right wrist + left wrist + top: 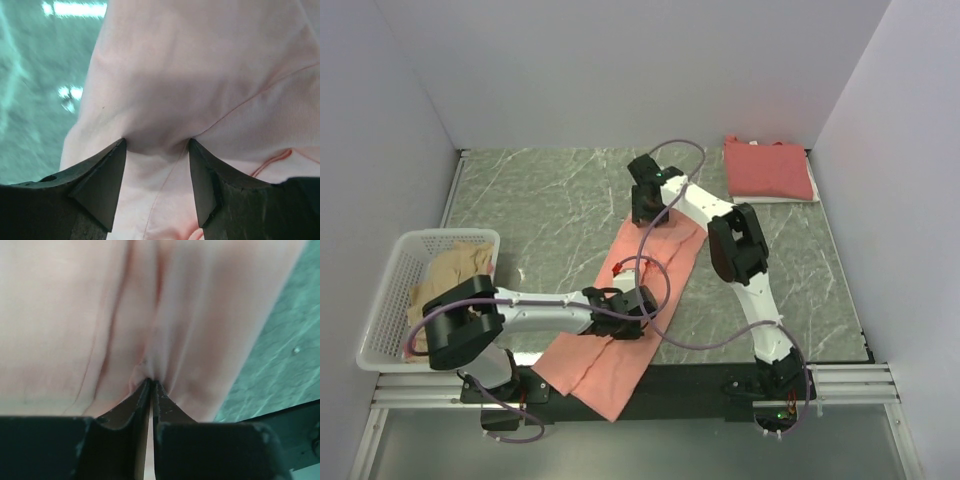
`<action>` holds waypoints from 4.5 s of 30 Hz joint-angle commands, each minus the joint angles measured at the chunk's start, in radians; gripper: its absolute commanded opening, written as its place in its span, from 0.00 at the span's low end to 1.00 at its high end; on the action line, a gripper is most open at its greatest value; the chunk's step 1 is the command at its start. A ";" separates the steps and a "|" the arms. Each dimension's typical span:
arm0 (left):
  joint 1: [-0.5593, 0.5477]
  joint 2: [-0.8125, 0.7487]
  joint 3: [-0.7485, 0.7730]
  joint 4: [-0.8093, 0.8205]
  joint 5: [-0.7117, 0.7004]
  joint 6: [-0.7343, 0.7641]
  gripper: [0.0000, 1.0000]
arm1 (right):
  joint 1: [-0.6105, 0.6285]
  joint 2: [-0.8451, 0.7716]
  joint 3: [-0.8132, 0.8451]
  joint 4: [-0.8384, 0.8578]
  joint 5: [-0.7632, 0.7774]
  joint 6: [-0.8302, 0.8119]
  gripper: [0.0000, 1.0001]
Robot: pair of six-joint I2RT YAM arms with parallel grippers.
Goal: Fold and stack the t-shirts
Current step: Fold the tshirt
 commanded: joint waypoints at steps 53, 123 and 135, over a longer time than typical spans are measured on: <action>0.803 0.840 1.184 0.096 0.608 0.883 0.66 | -0.357 -0.264 -0.400 0.254 -0.156 0.037 0.56; 1.036 0.261 0.785 0.063 0.017 0.353 0.67 | -0.046 -1.046 -0.920 0.352 0.223 0.120 0.73; 0.878 -0.489 -0.004 -0.091 0.053 0.176 0.81 | 0.111 -1.405 -1.294 0.425 -0.033 0.274 0.66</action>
